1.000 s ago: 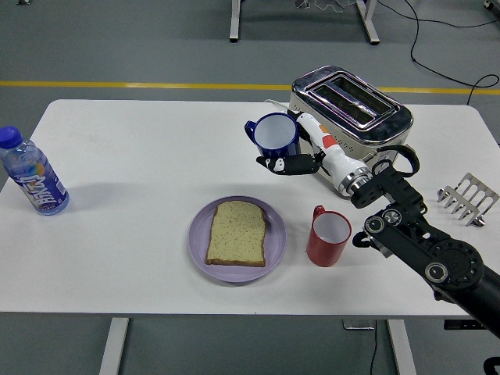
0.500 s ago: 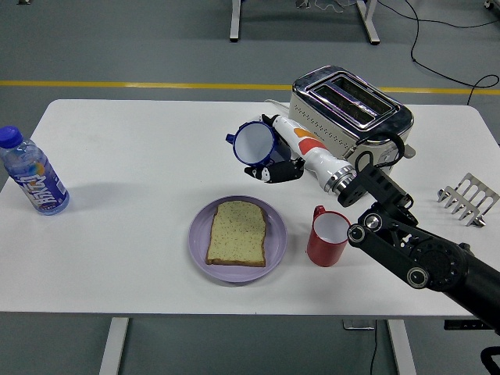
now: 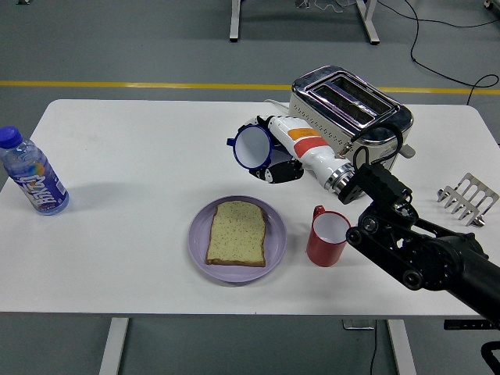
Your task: Pick up the cup,pour liquid into bread,place the cup on the desk
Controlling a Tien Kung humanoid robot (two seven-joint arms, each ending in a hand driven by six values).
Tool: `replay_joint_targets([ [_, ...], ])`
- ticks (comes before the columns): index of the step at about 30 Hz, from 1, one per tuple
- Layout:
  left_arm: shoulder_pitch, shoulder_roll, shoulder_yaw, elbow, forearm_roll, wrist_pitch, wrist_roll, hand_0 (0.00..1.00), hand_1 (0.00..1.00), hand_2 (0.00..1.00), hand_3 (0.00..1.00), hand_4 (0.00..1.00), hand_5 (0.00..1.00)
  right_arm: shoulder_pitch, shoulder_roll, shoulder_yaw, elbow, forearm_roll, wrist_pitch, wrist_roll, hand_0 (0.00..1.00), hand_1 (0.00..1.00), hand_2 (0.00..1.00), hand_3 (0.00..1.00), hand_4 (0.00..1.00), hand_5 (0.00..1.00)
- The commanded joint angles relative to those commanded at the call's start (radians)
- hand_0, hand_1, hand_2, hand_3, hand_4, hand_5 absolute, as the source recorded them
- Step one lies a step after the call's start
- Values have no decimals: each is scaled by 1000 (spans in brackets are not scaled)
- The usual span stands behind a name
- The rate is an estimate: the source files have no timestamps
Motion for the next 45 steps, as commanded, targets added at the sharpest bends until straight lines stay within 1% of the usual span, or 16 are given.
replay_joint_targets([
  [5,3,0,-7,0,10,2,3,690,756,773,611,396,998,12,-6,-15,-5,-35,-7,4,472,394,507,503,699,2],
  [9,5,-1,-12,0,18,2,6,690,756,773,611,396,998,25,-10,-36,-9,-85,-17,12,471,393,508,503,698,2],
  [15,7,-1,-16,0,23,3,7,690,756,773,611,396,998,40,-16,-68,-25,-180,-38,48,471,394,508,503,697,2],
  [18,7,-1,-15,1,22,2,7,690,756,773,611,396,998,44,-18,-74,-27,-197,-43,53,471,394,508,503,697,2],
  [20,8,-2,-13,1,17,1,5,690,756,773,611,396,998,52,-20,-87,-31,-229,-56,62,472,394,508,503,698,2],
  [23,8,-1,-9,1,11,0,3,690,756,773,611,396,998,56,-22,-96,-33,-242,-69,66,472,394,508,503,698,2],
  [29,6,-1,-2,1,1,-1,1,690,756,773,611,396,998,74,-25,-132,-39,-260,-122,62,474,394,507,503,699,2],
  [37,4,-2,2,1,-6,-1,-1,690,756,773,611,396,998,133,-37,-219,-54,-274,-214,40,478,397,505,503,695,2],
  [38,4,-2,2,1,-6,-1,-1,690,756,773,611,396,998,137,-38,-226,-59,-273,-227,41,478,397,505,503,695,2],
  [40,4,-2,2,1,-6,-1,0,690,756,773,611,396,998,146,-38,-247,-75,-271,-273,44,478,399,506,505,689,2],
  [42,5,-2,2,1,-6,-1,0,690,756,773,611,396,998,151,-38,-262,-89,-266,-307,53,478,399,506,505,689,2],
  [45,5,-2,1,1,-5,-1,0,690,756,773,611,396,998,154,-37,-278,-103,-257,-307,64,483,403,506,505,686,2],
])
